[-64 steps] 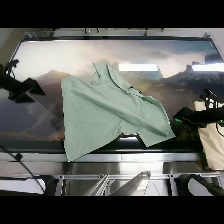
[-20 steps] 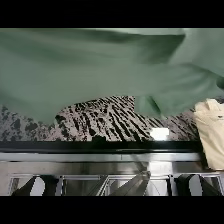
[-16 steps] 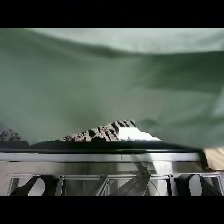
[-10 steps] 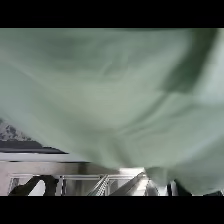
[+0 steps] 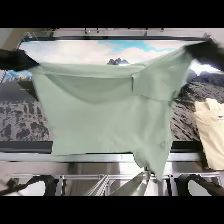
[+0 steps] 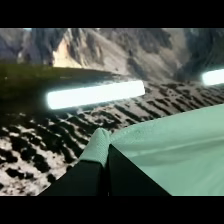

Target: Fold the shirts.

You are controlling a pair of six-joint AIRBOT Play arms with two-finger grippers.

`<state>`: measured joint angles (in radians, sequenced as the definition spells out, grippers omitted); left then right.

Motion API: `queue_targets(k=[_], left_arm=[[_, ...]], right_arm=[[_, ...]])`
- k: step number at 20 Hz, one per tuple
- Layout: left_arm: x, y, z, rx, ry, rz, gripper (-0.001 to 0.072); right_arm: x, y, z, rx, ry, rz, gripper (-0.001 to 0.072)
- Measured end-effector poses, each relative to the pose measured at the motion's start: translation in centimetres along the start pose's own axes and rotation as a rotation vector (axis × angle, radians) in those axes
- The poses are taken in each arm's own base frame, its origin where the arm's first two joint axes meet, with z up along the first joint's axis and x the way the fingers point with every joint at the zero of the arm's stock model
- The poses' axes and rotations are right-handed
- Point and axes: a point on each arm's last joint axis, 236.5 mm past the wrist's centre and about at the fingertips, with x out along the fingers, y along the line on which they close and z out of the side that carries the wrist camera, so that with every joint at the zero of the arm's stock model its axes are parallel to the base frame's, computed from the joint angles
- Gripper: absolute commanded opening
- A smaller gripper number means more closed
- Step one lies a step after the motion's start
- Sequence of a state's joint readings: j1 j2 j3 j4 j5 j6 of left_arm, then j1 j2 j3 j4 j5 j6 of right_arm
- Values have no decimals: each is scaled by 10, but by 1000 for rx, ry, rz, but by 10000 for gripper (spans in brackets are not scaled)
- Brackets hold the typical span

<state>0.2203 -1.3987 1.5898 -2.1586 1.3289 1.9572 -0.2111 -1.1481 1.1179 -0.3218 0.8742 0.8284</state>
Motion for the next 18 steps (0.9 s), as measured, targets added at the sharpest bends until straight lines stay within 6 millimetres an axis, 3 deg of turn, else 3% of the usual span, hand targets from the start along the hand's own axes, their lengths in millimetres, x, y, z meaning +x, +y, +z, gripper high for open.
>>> queue_targets(k=[2, 5, 9, 12, 18], left_arm=[[56, 32, 0, -30, 72, -24, 23], [125, 75, 7, -76, 130, -50, 23], [187, 105, 6, -140, 151, -80, 23], [207, 123, 12, -213, 86, -89, 23], [206, 137, 28, -267, 7, -106, 23]], right_arm=[[44, -62, -29, 68, 40, -75, 20], [90, -134, -62, 164, 55, -124, 20], [122, -190, -72, 232, 14, -137, 20], [132, -211, -62, 235, -23, -137, 20], [133, -219, -47, 232, -54, -98, 20]])
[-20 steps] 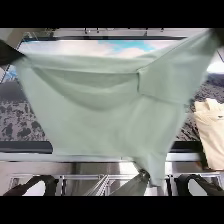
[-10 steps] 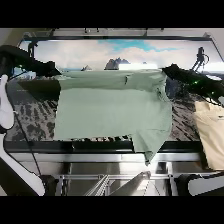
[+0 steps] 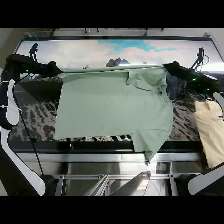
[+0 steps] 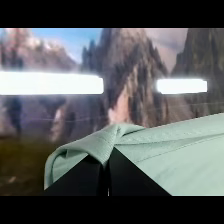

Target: Fold the shirts.

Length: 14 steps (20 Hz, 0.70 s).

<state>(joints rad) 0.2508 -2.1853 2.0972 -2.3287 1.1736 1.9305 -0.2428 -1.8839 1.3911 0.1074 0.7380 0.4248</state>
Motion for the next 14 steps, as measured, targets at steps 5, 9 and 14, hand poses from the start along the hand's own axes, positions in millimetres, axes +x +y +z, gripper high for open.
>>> queue_targets(k=[5, 9, 14], left_arm=[[1, -9, -12, -25, 42, -57, 23], [6, -9, -48, -75, 149, -99, 23], [7, -21, -84, -78, 274, -158, 22]], right_arm=[[-4, 2, -13, 9, 70, 31, 18], [-16, -4, -48, 4, 231, 29, 18], [-37, -8, -83, -16, 380, 15, 18]])
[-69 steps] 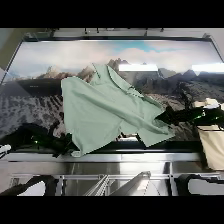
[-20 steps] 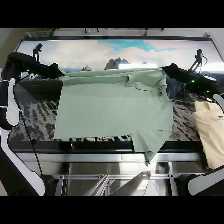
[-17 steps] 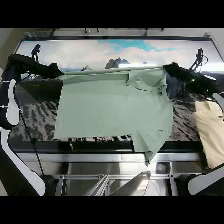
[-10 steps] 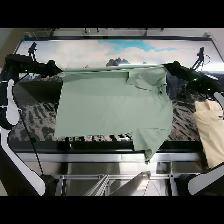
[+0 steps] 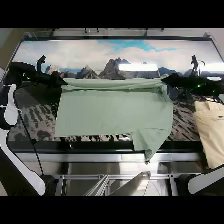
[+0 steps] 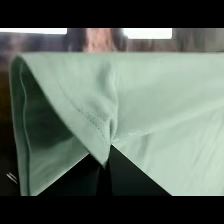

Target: Fold the shirts.

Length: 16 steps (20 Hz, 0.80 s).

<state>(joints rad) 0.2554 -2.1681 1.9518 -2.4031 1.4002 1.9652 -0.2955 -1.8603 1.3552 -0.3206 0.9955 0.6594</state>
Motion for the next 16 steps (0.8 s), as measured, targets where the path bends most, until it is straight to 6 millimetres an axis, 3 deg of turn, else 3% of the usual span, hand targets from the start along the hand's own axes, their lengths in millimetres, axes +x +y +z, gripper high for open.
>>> queue_targets(k=[3, 6, 7, 8, 9, 10, 11, 13, 16], left_arm=[[8, -9, -10, 13, 44, -15, 18], [14, -10, -17, 29, 78, 2, 18], [15, -9, -18, 32, 82, 8, 19], [15, -9, -19, 33, 87, 11, 24], [15, -9, -20, 34, 92, 13, 230], [15, -9, -22, 34, 100, 11, 509], [14, -9, -25, 33, 110, 10, 684], [10, -7, -31, 3, 135, 4, 705], [-6, -2, -46, -79, 189, -19, 704]], right_arm=[[0, -10, -28, 5, 71, -29, 18], [1, -20, -43, 17, 100, -56, 21], [1, -21, -45, 18, 104, -62, 100], [1, -23, -47, 18, 107, -66, 329], [1, -24, -48, 19, 109, -71, 377], [1, -25, -50, 18, 112, -74, 377], [1, -26, -50, 27, 111, -76, 377], [-4, -26, -51, 50, 117, -73, 376], [-28, -27, -52, 98, 146, -75, 371]])
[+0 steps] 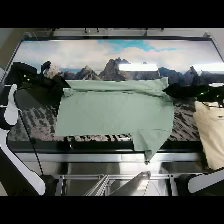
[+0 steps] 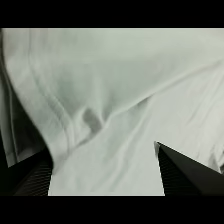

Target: Fold the shirts.

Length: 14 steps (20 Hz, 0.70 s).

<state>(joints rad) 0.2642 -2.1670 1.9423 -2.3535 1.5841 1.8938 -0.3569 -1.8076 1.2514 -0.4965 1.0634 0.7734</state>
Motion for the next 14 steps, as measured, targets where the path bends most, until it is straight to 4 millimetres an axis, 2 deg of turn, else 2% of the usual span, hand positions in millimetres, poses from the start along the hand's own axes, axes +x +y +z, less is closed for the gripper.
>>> queue_targets(k=[1, 2, 3, 4, 6, 7, 8, 11, 14], left_arm=[[-7, 3, -8, -34, 26, -13, 691], [-13, 4, -17, -63, 53, -26, 609], [-19, 5, -26, -94, 78, -37, 570], [-26, 4, -35, -117, 95, -47, 570], [-35, -2, -52, -146, 107, -63, 569], [-39, -5, -63, -153, 110, -70, 570], [-41, -8, -73, -160, 104, -73, 570], [-43, -14, -110, -192, 69, -76, 569], [-38, -14, -150, -240, 16, -64, 570]], right_arm=[[-12, -1, -5, 13, 24, -6, 371], [-24, -2, -12, 30, 54, -17, 370], [-37, -3, -24, 51, 93, -28, 371], [-49, -4, -38, 74, 133, -45, 371], [-70, -4, -80, 143, 221, -90, 381], [-78, -3, -104, 184, 255, -116, 444], [-84, -1, -127, 226, 279, -138, 507], [-90, 6, -195, 350, 307, -204, 510], [-90, 11, -248, 432, 294, -245, 510]])
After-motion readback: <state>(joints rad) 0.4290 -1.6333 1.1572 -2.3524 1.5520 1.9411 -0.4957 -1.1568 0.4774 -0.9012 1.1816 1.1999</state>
